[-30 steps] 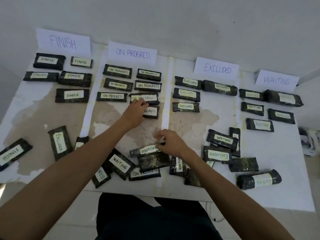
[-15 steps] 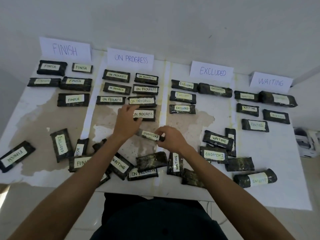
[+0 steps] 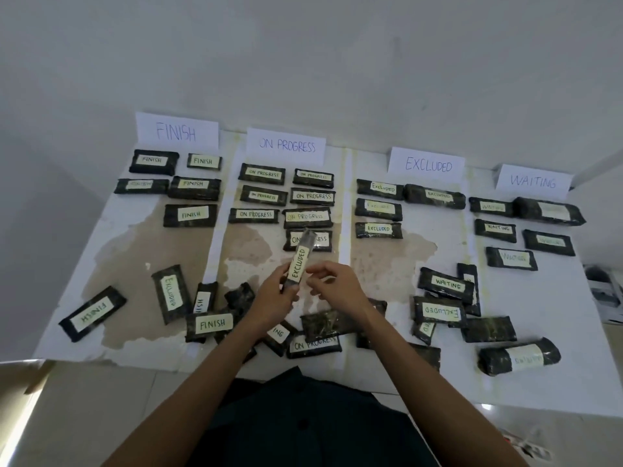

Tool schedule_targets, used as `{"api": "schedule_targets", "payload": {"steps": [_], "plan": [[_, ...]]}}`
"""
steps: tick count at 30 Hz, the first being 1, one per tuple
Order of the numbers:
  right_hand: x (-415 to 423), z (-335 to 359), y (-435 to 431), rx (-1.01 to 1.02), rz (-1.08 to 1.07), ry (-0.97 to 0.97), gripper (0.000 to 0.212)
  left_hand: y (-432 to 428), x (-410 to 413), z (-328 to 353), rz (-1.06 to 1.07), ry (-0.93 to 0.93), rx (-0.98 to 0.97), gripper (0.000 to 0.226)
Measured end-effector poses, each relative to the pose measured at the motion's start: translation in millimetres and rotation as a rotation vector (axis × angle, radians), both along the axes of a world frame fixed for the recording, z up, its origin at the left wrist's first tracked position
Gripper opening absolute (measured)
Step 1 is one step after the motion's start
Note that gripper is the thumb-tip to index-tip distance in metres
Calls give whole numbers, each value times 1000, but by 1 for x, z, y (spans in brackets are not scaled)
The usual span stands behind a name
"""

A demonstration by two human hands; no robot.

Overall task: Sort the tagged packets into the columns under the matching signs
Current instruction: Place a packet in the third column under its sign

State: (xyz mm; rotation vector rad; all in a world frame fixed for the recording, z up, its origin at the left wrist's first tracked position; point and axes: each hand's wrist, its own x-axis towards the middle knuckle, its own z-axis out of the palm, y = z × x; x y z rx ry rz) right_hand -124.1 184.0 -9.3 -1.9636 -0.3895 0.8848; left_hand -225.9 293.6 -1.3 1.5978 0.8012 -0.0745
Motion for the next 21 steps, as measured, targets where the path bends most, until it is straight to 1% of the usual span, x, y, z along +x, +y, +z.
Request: {"api": "schedule_targets", "payload": {"steps": [2,5,6,8,10,12,13,15,18,21], "plan": [[1,3,4,-30,-34,-54,25,16,-9,1,-57,10,24,46],[7,10,11,-22,-106,-198,51,34,-17,4,-124,29,49,45],[10,12,13,0,-86,-248,60,38,-19,4,-149,33,53,45],[16,14,16,-14,82,-406,69,45,-23,6,-209,39,57,45],[19,12,19,-65,289,-572,64,50,-26,8,-271,45,64,45],[19,11,22,-88,397,-642,49,53,-28,8,-313,50,72,44],[18,11,24,-88,415,-652,42,55,-29,9,-327,51,94,44],[17,10,26,-81,418,-653,35,60,-31,8,-350,52,202,44],[14,9,28,-79,392,-654,34,66,-36,7,-351,34,373,49],[10,8,28,-80,367,-649,36,71,-34,7,-392,4,636,44]]}}
